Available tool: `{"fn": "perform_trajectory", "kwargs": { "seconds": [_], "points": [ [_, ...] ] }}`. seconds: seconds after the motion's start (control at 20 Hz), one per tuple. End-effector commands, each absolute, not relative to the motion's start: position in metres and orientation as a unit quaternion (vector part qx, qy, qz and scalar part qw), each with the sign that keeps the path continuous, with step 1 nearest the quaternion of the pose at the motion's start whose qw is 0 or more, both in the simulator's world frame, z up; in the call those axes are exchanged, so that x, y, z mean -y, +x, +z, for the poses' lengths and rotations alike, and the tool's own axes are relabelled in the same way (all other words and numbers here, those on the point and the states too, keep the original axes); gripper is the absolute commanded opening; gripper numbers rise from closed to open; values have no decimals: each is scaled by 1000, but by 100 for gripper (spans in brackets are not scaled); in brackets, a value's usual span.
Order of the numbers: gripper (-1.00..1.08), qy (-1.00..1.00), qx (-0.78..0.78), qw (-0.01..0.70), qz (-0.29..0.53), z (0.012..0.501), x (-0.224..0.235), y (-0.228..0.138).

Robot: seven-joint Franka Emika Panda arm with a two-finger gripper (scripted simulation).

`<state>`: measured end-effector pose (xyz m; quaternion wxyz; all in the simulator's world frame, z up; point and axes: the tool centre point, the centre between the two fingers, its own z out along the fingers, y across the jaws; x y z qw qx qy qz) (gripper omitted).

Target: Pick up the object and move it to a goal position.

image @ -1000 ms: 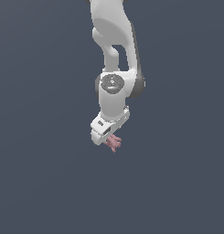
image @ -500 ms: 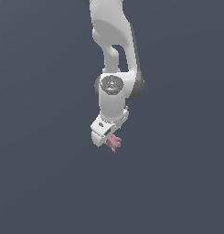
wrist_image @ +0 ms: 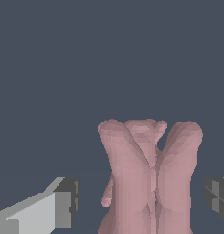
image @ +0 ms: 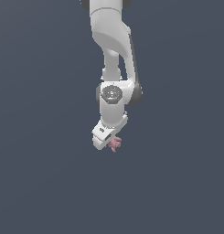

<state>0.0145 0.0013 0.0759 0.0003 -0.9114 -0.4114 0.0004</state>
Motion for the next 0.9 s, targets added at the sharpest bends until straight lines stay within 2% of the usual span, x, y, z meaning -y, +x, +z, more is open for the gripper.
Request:
{"fn": "perform_trajectory", "kwargs": {
  "seconds": [0.0,0.2,0.25,0.85],
  "points": [
    [100,-911,412,0,0,67,-1,15],
    [100,-911,412,0,0,63,-1,16],
    [-100,-911,412,0,0,63,-1,16],
    [-100,-911,412,0,0,65,-2,16]
  ]
}}
